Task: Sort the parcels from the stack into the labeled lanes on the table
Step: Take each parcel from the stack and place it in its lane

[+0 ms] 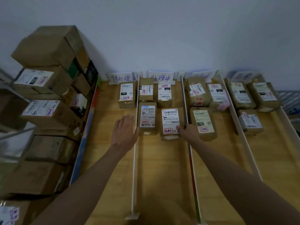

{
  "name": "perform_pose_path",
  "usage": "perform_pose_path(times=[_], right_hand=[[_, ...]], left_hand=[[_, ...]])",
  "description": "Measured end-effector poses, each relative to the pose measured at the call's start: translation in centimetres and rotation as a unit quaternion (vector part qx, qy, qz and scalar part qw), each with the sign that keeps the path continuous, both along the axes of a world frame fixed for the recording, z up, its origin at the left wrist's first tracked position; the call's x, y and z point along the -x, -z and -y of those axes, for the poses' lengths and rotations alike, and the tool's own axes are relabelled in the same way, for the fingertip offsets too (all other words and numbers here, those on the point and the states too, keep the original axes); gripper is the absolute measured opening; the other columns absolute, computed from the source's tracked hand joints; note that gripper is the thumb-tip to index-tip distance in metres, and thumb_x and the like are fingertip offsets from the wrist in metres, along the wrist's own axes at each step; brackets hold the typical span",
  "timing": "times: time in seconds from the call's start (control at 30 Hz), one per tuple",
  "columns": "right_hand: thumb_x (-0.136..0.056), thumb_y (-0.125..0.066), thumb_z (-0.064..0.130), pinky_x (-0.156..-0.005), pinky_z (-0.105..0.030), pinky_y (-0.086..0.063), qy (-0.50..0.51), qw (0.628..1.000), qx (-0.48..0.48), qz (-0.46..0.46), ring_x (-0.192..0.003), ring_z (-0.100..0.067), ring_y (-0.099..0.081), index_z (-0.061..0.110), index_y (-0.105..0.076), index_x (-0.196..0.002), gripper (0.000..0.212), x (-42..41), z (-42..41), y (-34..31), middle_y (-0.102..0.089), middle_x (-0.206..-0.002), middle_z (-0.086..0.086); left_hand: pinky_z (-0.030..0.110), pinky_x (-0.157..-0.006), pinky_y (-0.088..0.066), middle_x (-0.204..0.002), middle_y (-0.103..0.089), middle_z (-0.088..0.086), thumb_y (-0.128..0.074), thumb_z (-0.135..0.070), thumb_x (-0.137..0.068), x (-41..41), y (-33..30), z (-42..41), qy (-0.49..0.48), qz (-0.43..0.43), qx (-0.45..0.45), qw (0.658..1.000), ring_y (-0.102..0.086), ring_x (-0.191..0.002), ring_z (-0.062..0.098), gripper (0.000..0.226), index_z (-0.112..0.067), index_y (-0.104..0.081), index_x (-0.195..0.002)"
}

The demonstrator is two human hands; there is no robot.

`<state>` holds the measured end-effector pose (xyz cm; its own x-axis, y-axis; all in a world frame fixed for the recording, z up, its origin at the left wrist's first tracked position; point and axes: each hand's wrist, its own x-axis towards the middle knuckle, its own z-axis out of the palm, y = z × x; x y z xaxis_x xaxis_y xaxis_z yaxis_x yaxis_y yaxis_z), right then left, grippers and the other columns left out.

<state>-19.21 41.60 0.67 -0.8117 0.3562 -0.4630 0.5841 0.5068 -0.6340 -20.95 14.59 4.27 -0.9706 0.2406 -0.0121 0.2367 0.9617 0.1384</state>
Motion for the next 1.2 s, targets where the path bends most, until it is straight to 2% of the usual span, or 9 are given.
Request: perform_pose_path(times=[0.27,0.37,0.5,0.6,0.77,0.83,0.93,1.07,1.2], right_hand=[[-0.1,-0.055,0.031,-0.07,-0.027,-0.052,-0.001,0.998,0.025,0.051,-0.09,-0.021,-0.065,0.001,-0.063,-0.108,0.032,5.2,-0.3,3.7,-0.068,-0.102,-0.01],[-0.1,-0.055,0.031,-0.082,-0.037,-0.057,0.002,0.998,0.036,0.06,-0.095,-0.025,-0.066,-0.001,-0.062,-0.109,0.033,6.9,-0.1,5.0,-0.068,-0.107,-0.013],[-0.101,-0.053,0.03,-0.064,-0.029,-0.05,0.001,0.997,0.027,0.071,-0.088,-0.021,-0.061,-0.002,-0.059,-0.107,0.033,7.9,0.6,5.6,-0.063,-0.102,-0.009],[-0.1,-0.055,0.032,-0.079,-0.038,-0.055,0.01,0.998,0.018,0.065,-0.1,-0.029,-0.064,-0.003,-0.057,-0.114,0.038,8.4,0.7,6.0,-0.065,-0.111,-0.015],[-0.1,-0.053,0.037,-0.078,-0.039,-0.056,0.004,0.998,0.017,0.059,-0.099,-0.029,-0.066,-0.003,-0.057,-0.117,0.044,8.1,0.5,4.9,-0.066,-0.112,-0.015],[-0.101,-0.051,0.037,-0.086,-0.043,-0.056,0.004,1.0,-0.007,0.031,-0.103,-0.028,-0.064,-0.001,-0.053,-0.121,0.044,7.8,0.7,3.3,-0.063,-0.116,-0.015],[-0.101,-0.047,0.037,-0.097,-0.045,-0.05,-0.065,0.988,-0.129,-0.054,-0.122,-0.029,-0.052,0.004,-0.044,-0.136,0.048,7.5,1.6,0.5,-0.049,-0.135,-0.014],[-0.101,-0.045,0.038,-0.105,-0.044,-0.044,-0.161,0.938,-0.243,-0.186,-0.131,-0.027,-0.044,0.01,-0.039,-0.142,0.051,7.1,4.0,-4.3,-0.045,-0.143,-0.01],[-0.101,-0.035,0.044,-0.12,-0.046,-0.025,-0.22,0.888,-0.317,-0.25,-0.144,-0.03,-0.031,0.011,-0.04,-0.145,0.055,6.3,7.5,-7.9,-0.041,-0.151,-0.012]], left_hand=[[0.039,-0.122,-0.017,-0.156,-0.036,0.007,-0.038,-0.042,-0.101,2.4,3.0,-0.4,-0.028,0.034,0.0,0.999,-0.029,-0.145,0.022,0.056,-0.014,-0.036,-0.149],[0.039,-0.122,-0.015,-0.157,-0.034,0.006,-0.037,-0.042,-0.102,3.2,4.1,-0.3,-0.037,0.05,0.01,0.998,-0.026,-0.146,0.021,0.056,-0.015,-0.033,-0.151],[0.04,-0.121,-0.017,-0.155,-0.036,0.008,-0.038,-0.042,-0.102,3.6,5.1,0.1,-0.036,0.061,0.021,0.997,-0.029,-0.145,0.023,0.056,-0.013,-0.036,-0.15],[0.041,-0.121,-0.018,-0.154,-0.038,0.01,-0.039,-0.041,-0.101,3.7,5.6,0.4,-0.036,0.065,0.024,0.997,-0.032,-0.144,0.024,0.056,-0.011,-0.037,-0.149],[0.041,-0.121,-0.017,-0.155,-0.036,0.01,-0.036,-0.042,-0.102,3.5,5.2,0.2,-0.027,0.068,0.034,0.997,-0.03,-0.144,0.024,0.057,-0.011,-0.035,-0.15],[0.042,-0.121,-0.018,-0.155,-0.037,0.01,-0.037,-0.042,-0.102,3.7,4.5,0.2,-0.025,0.06,0.034,0.997,-0.031,-0.144,0.025,0.057,-0.011,-0.036,-0.149],[0.043,-0.119,-0.023,-0.152,-0.041,0.011,-0.041,-0.041,-0.1,4.2,2.5,0.6,-0.026,0.041,0.042,0.998,-0.034,-0.141,0.026,0.055,-0.011,-0.039,-0.147],[0.043,-0.116,-0.028,-0.146,-0.046,0.01,-0.043,-0.04,-0.099,4.1,-1.6,2.2,-0.031,-0.017,0.048,0.998,-0.04,-0.136,0.026,0.051,-0.011,-0.045,-0.141],[0.043,-0.118,-0.025,-0.15,-0.042,0.008,-0.04,-0.042,-0.1,3.1,-5.8,5.3,-0.05,-0.065,0.07,0.994,-0.037,-0.138,0.025,0.054,-0.012,-0.04,-0.145]])
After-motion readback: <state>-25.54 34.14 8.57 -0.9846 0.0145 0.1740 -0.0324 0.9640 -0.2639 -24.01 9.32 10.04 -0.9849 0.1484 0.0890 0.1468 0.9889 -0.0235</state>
